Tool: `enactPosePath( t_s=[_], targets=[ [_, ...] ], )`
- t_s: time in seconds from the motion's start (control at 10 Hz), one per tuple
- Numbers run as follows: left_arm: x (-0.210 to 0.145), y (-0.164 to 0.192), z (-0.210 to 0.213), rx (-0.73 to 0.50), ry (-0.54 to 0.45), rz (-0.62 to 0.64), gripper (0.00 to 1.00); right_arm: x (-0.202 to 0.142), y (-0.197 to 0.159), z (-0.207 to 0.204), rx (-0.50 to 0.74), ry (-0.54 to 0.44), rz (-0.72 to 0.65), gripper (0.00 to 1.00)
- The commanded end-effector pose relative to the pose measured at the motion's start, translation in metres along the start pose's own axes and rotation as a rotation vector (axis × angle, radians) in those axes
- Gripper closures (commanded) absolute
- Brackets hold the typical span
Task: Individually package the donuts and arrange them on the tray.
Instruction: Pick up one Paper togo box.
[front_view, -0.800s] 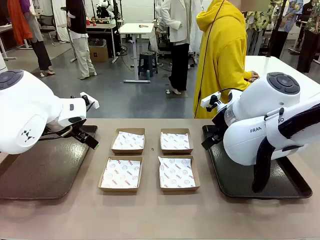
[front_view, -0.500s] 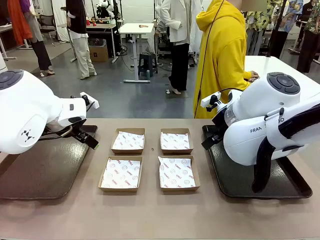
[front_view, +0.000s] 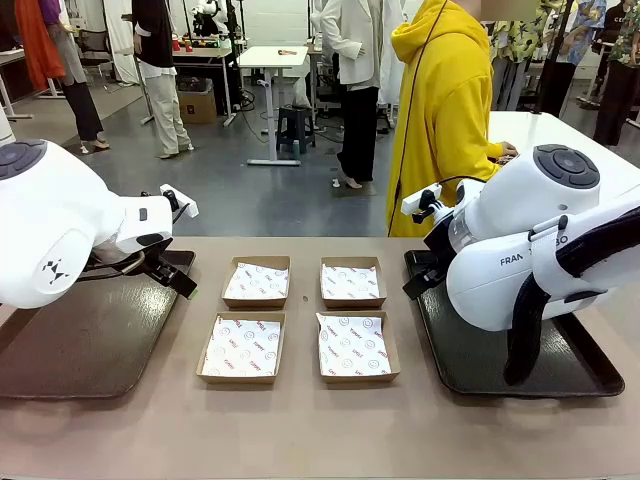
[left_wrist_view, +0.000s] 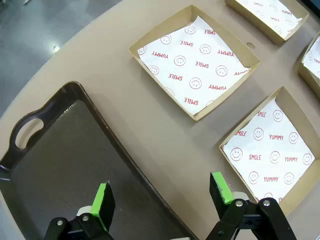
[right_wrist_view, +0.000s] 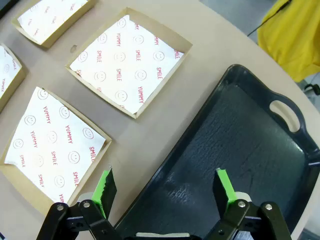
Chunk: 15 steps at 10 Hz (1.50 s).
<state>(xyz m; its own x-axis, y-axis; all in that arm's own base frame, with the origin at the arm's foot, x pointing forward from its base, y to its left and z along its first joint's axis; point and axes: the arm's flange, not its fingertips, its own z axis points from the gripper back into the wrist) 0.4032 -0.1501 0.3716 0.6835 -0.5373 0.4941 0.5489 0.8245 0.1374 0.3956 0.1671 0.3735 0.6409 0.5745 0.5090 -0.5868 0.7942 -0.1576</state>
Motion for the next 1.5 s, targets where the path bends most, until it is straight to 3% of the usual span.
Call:
enactPosePath(
  t_s=[0.0, 0.4, 0.8, 1.1, 1.4],
  targets=[
    [0.0, 0.0, 0.0, 0.0, 0.0, 0.0, 0.0, 0.0, 0.0, 0.0, 0.0, 0.0, 0.0, 0.0],
    [0.0, 0.0, 0.0, 0.0, 0.0, 0.0, 0.0, 0.0, 0.0, 0.0, 0.0, 0.0, 0.0, 0.0],
    [-0.097, -0.023, 0.089, -0.085, 0.009, -0.126, 0.0, -0.092, 0.036, 0.082, 0.016, 0.142, 0.104, 0.0],
    [-0.144, -0.031, 0.117, -0.136, 0.128, -0.207, 0.0, -0.149, 0.055, 0.127, 0.013, 0.216, 0.094, 0.0],
    [-0.174, -0.035, 0.134, -0.132, 0.148, -0.195, 0.0, -0.175, 0.053, 0.129, 0.033, 0.212, 0.03, 0.0]
  ],
)
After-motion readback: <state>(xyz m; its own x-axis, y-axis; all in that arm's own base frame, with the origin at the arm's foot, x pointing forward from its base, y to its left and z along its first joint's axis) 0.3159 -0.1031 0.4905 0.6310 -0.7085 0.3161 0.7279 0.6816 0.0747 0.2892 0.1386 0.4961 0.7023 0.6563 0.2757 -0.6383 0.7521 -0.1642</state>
